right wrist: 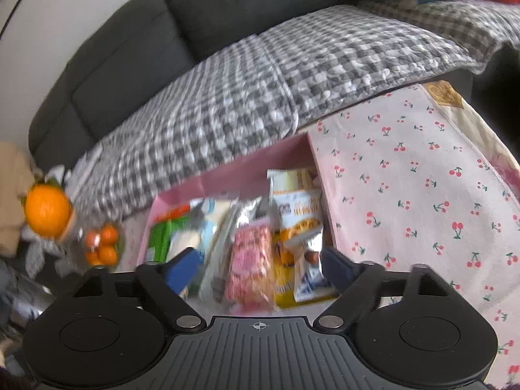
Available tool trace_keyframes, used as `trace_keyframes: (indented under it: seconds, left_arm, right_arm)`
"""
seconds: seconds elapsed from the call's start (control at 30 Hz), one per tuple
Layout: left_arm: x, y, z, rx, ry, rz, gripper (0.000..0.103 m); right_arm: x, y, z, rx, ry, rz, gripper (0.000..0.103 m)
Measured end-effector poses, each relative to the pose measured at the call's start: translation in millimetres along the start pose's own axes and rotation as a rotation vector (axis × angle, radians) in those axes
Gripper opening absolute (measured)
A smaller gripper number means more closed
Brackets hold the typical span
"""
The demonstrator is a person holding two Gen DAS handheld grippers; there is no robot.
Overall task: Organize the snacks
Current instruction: 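Lower the rice bar and chocolate into the pink box, opening both tools, then move both tools back toward the red candy bag and gold bar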
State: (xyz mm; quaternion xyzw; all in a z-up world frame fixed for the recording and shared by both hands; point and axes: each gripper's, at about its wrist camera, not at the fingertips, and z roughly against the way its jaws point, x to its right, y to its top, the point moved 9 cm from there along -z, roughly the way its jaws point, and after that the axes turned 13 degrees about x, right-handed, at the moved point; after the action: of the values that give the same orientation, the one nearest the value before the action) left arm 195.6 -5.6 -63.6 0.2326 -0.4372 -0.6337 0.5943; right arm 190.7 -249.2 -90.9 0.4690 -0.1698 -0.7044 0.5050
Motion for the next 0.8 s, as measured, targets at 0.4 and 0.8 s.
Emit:
trace_keyframes:
  seconds: [0.4, 0.8]
  left_arm:
    - [-0.2, -11.8, 27.4, -0.006, 0.027, -0.162, 0.102]
    - [3.6, -43.1, 49.0, -0.057, -0.030, -0.246, 0.102]
  right_arm:
    - [-2.8, -30.4, 30.6, -0.067, 0.032, 0.182, 0.094]
    - [9.1, -53.3, 67.0, -0.044, 0.038, 0.325, 0.095]
